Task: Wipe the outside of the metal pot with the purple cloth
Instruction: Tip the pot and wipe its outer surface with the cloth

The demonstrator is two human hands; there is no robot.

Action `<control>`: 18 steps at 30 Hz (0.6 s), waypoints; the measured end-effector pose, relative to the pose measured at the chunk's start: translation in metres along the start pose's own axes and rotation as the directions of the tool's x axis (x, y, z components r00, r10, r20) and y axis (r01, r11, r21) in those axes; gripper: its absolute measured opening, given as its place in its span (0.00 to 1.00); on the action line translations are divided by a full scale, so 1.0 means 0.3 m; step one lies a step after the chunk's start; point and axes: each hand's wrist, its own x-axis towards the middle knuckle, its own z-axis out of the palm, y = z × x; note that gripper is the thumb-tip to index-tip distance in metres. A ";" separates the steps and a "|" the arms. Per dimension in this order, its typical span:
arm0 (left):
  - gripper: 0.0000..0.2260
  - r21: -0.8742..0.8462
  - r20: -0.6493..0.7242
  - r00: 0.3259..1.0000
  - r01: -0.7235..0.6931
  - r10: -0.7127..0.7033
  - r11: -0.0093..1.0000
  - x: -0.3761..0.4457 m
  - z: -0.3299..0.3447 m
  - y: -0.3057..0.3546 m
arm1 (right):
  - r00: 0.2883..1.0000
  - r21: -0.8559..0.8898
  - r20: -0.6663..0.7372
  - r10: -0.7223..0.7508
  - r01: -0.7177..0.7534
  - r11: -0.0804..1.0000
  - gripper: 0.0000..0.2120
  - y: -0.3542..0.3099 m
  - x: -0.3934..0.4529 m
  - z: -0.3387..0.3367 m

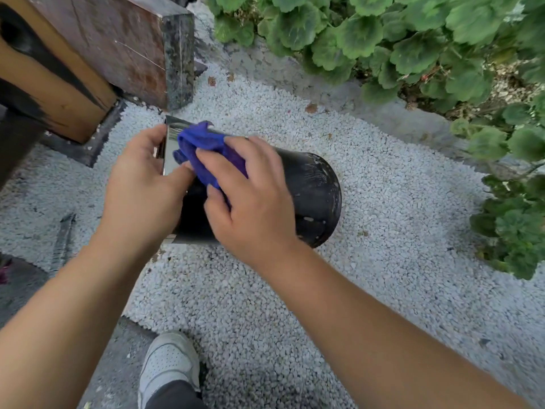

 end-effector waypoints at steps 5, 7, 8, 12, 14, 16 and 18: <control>0.26 -0.240 0.161 0.985 0.093 -0.055 0.966 0.027 -0.012 -0.014 | 0.996 -0.103 -0.090 -0.019 0.010 0.995 0.16 0.077 -0.033 -0.012; 0.31 -0.280 0.137 0.986 0.128 -0.093 0.951 0.046 -0.025 -0.018 | 0.997 -0.149 -0.068 0.026 -0.036 0.988 0.16 0.148 -0.038 -0.033; 0.33 -0.302 0.117 0.988 0.133 -0.102 0.944 0.056 -0.031 -0.015 | 0.997 -0.173 -0.047 0.053 -0.060 0.983 0.17 0.182 -0.040 -0.043; 0.33 -0.320 0.114 0.988 0.134 -0.102 0.938 0.082 -0.022 -0.018 | 0.995 -0.215 -0.025 0.100 -0.103 0.971 0.18 0.257 -0.032 -0.071; 0.32 -0.285 0.141 0.985 0.136 -0.099 0.949 0.098 -0.019 -0.017 | 0.992 -0.215 -0.034 0.119 -0.124 0.969 0.18 0.264 -0.028 -0.074; 0.31 -0.262 0.161 0.984 0.120 -0.079 0.958 0.112 -0.030 -0.015 | 0.988 -0.213 -0.053 0.146 -0.154 0.965 0.18 0.270 -0.027 -0.078; 0.29 -0.219 0.185 0.981 0.092 -0.052 0.971 0.109 -0.045 -0.018 | 0.985 -0.215 -0.065 0.160 -0.170 0.962 0.18 0.277 -0.024 -0.082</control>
